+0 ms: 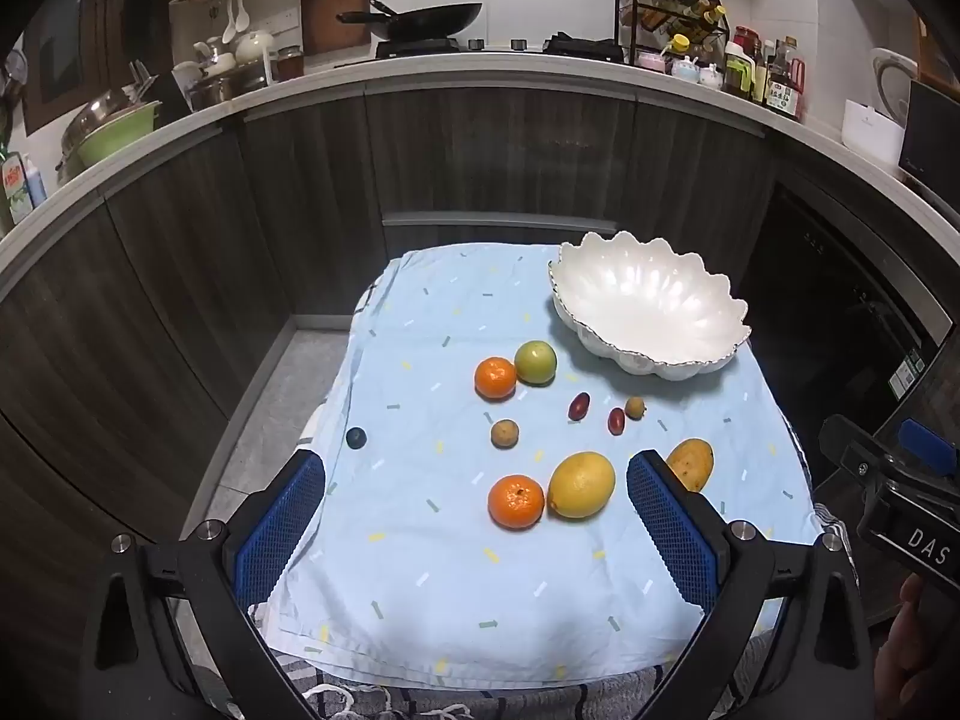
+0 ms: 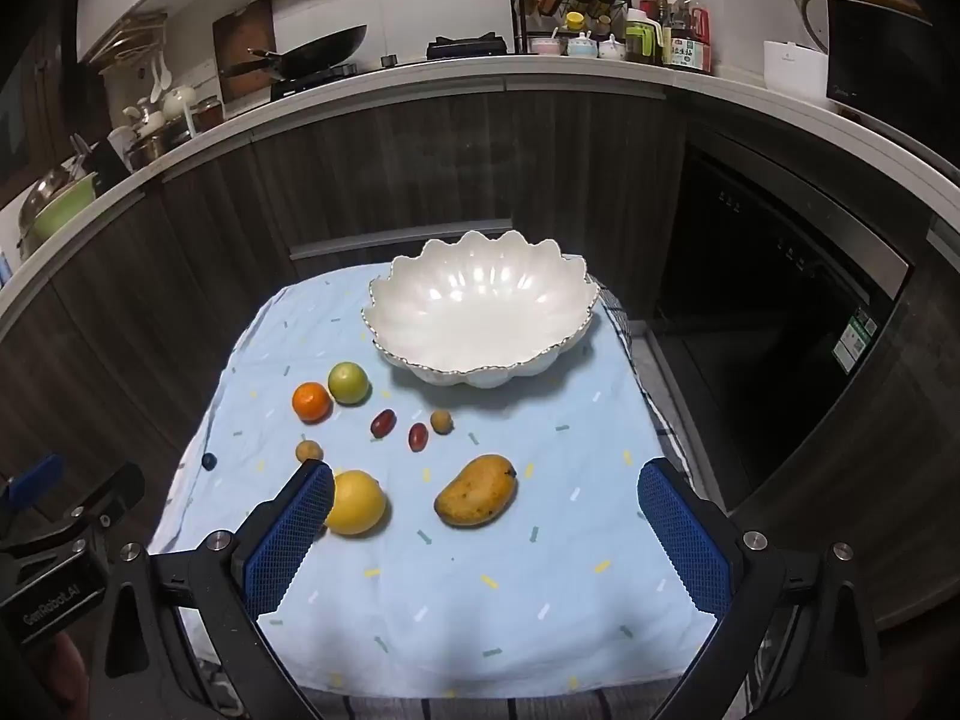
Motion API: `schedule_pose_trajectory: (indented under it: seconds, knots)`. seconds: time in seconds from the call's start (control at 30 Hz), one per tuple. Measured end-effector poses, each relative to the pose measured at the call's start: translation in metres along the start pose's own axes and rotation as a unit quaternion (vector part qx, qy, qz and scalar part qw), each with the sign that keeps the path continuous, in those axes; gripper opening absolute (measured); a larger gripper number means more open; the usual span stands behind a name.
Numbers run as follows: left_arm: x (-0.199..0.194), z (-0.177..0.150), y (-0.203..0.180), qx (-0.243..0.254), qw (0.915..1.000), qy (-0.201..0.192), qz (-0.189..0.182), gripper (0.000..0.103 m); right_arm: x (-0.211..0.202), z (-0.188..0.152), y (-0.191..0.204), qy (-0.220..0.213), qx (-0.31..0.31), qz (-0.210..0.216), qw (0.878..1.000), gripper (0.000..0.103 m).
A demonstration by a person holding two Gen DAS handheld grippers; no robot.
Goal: Organize fruits
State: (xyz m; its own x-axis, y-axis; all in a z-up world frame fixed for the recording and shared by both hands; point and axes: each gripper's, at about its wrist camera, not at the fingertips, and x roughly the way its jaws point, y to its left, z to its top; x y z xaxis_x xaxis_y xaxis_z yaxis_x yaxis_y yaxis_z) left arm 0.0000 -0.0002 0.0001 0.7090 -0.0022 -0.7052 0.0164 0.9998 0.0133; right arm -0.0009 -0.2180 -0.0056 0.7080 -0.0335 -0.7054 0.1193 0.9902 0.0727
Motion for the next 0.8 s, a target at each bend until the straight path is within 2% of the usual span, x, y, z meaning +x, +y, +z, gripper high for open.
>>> schedule_pose_trajectory:
  seconds: [0.8]
  knots:
    - [-0.0061, -0.0003, -0.0005, 0.001, 1.0, 0.001, -0.007, 0.103, -0.0007, -0.0008, -0.0011, 0.003, 0.003, -0.002, 1.0, 0.103]
